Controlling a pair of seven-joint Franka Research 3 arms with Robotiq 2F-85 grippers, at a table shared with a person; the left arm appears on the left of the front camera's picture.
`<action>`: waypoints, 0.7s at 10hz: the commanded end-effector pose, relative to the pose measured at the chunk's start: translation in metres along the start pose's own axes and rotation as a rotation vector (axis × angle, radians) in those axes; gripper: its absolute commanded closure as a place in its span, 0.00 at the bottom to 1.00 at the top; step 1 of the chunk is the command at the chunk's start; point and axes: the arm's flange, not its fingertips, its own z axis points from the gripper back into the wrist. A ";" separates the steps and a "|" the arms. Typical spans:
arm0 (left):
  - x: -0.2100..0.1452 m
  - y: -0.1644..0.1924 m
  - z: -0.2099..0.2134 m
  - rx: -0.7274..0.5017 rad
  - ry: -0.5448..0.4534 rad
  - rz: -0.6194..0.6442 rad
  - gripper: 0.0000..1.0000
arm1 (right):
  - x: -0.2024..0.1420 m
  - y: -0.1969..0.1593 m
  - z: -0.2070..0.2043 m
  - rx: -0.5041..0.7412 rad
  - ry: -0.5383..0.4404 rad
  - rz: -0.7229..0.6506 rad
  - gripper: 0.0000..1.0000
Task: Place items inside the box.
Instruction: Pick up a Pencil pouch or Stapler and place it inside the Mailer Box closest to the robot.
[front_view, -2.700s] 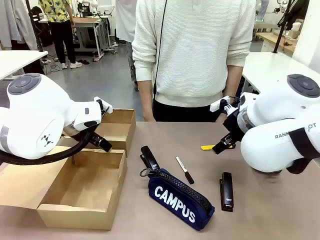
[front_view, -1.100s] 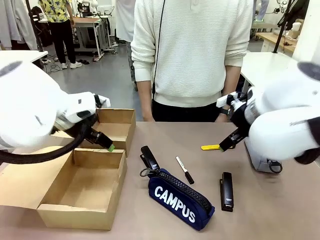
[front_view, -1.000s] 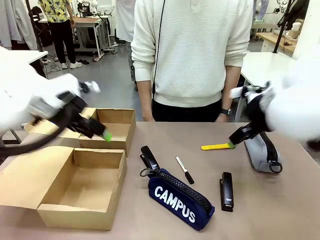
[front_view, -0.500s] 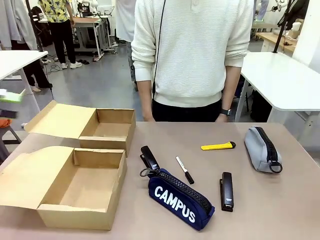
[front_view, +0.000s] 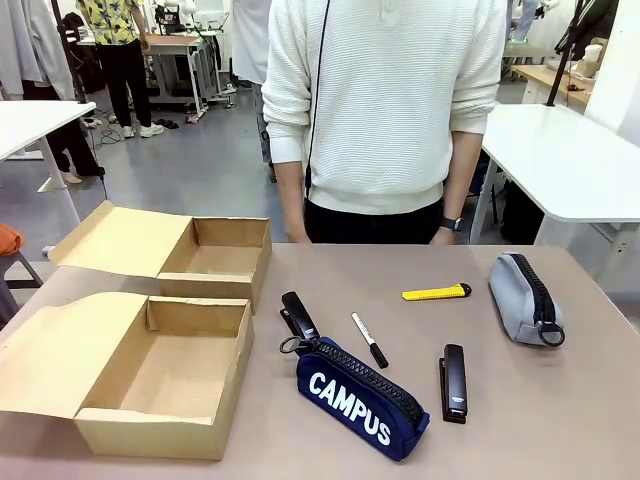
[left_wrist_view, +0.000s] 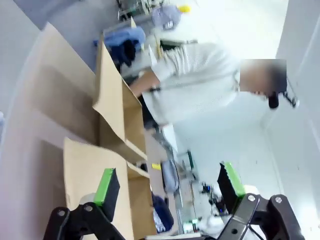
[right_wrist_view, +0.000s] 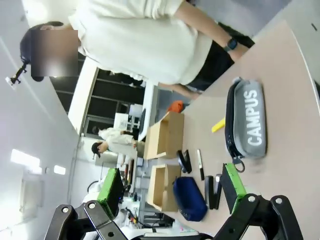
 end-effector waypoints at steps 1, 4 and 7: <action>-0.003 -0.015 -0.001 -0.014 0.065 -0.022 0.00 | -0.002 0.014 0.004 -0.030 0.082 -0.003 0.00; -0.003 -0.015 -0.001 -0.014 0.065 -0.022 0.00 | -0.002 0.014 0.004 -0.030 0.082 -0.003 0.00; -0.003 -0.015 -0.001 -0.014 0.065 -0.022 0.00 | -0.015 0.021 -0.031 -0.038 0.171 0.044 0.00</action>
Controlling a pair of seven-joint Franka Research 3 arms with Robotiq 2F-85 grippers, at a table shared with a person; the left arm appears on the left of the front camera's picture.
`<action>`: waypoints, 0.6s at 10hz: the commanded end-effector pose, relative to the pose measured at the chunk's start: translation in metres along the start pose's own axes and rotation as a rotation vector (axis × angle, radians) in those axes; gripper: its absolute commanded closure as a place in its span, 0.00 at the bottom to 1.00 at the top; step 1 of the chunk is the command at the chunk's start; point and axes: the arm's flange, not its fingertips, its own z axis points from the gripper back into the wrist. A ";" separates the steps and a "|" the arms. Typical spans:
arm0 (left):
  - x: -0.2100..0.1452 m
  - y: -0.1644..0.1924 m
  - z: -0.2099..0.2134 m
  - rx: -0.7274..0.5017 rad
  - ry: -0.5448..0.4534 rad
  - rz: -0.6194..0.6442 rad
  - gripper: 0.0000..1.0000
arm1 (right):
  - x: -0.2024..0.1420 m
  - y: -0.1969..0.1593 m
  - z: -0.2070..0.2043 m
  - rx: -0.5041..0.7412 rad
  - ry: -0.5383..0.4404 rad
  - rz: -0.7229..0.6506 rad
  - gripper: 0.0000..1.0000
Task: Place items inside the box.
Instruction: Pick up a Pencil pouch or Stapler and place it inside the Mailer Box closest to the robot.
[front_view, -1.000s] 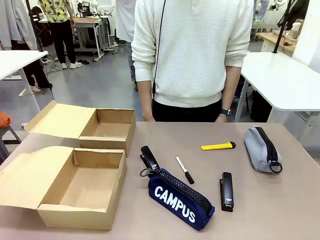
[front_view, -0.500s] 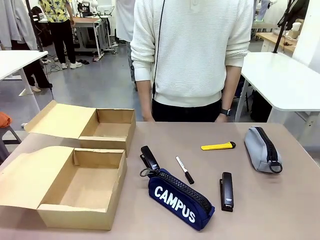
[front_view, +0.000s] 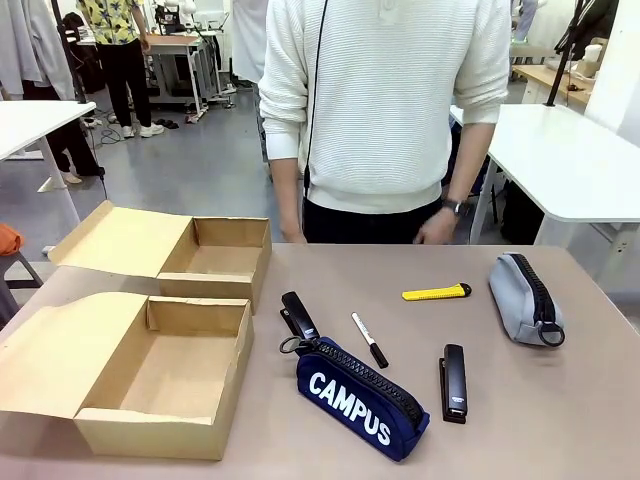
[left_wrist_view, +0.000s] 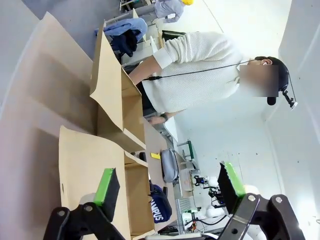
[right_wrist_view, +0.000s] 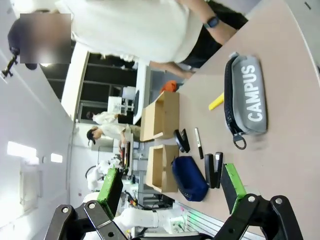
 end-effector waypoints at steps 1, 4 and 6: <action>0.002 0.000 -0.001 -0.019 -0.016 -0.022 0.00 | -0.014 0.021 -0.068 -0.096 0.115 0.146 0.00; 0.002 0.000 -0.001 -0.019 -0.016 -0.022 0.00 | -0.029 0.038 -0.160 -0.313 0.272 0.290 0.00; 0.002 0.000 -0.001 -0.019 -0.016 -0.022 0.00 | -0.003 0.034 -0.119 -0.205 0.229 0.195 0.00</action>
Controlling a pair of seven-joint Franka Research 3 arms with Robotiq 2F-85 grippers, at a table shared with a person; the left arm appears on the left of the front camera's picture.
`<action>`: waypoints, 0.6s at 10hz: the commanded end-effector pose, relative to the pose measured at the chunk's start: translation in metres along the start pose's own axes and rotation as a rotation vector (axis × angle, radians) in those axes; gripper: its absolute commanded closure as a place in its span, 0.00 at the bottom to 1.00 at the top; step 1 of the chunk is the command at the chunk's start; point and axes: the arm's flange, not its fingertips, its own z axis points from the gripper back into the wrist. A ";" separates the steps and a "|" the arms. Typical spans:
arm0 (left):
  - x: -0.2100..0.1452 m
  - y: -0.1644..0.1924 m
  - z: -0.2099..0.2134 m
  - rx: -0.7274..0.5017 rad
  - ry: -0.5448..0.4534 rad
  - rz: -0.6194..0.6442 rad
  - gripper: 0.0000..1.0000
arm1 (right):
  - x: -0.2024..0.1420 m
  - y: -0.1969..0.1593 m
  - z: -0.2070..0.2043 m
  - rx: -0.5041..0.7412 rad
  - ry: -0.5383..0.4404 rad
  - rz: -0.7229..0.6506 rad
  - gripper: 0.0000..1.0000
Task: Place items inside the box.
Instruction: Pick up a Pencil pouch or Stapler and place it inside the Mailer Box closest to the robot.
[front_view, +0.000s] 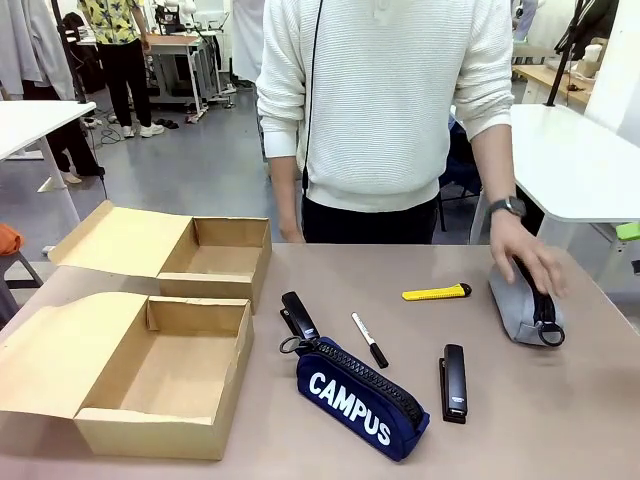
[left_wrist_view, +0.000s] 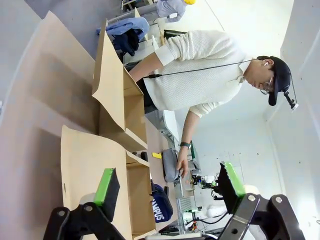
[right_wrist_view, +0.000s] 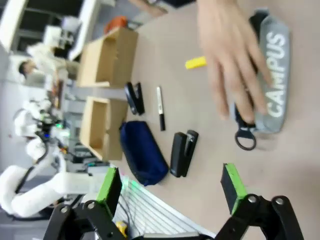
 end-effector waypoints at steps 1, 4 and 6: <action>0.001 -0.001 -0.001 -0.026 -0.020 -0.023 0.00 | -0.001 -0.051 0.087 0.109 -0.128 -0.105 0.00; 0.001 -0.001 -0.001 -0.026 -0.020 -0.023 0.00 | -0.055 -0.130 0.173 0.193 -0.390 -0.255 0.00; 0.001 -0.001 -0.001 -0.026 -0.020 -0.023 0.00 | -0.065 -0.110 0.173 0.147 -0.342 -0.257 0.00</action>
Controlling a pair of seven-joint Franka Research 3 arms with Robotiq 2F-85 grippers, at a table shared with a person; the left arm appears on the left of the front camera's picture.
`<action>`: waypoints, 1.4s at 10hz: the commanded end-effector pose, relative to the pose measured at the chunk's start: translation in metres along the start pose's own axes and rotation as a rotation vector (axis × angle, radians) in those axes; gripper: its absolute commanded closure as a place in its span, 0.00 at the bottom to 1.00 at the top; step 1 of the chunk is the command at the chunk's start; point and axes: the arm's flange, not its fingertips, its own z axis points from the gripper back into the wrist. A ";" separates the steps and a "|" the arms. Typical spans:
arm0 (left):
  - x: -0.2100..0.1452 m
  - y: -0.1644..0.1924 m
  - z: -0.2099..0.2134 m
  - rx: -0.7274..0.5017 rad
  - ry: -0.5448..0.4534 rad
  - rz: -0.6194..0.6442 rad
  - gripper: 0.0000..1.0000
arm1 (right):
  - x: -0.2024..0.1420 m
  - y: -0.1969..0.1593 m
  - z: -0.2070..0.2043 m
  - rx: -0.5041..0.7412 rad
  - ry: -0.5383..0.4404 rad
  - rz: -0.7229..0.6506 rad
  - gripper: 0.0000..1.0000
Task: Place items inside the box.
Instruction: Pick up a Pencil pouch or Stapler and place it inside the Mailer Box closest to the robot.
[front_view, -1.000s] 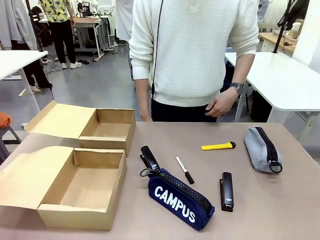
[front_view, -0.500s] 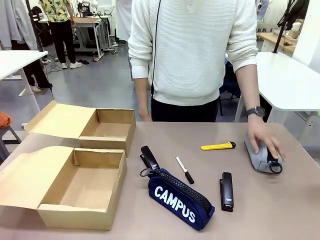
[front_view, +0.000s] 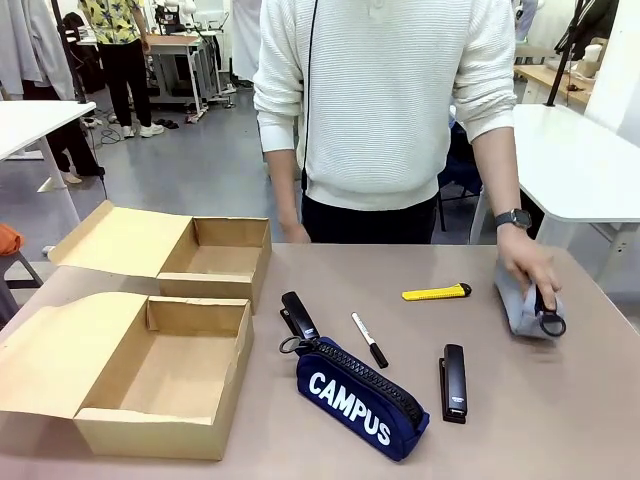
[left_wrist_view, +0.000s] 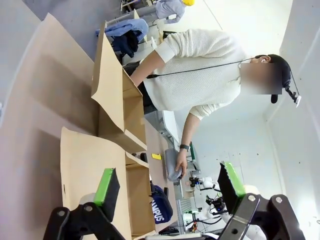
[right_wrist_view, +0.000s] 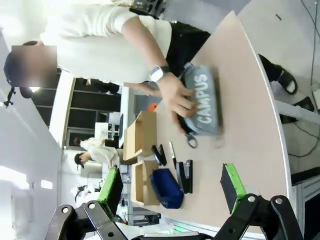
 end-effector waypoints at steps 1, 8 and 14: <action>0.000 0.000 -0.001 -0.022 -0.013 -0.020 0.00 | 0.000 0.028 -0.026 -0.009 0.069 0.067 0.00; 0.000 0.000 -0.001 -0.022 -0.013 -0.020 0.00 | -0.087 0.082 -0.140 -0.455 0.455 0.336 0.00; 0.000 0.000 -0.001 -0.022 -0.013 -0.020 0.00 | -0.286 0.116 -0.289 -0.398 0.660 0.720 0.00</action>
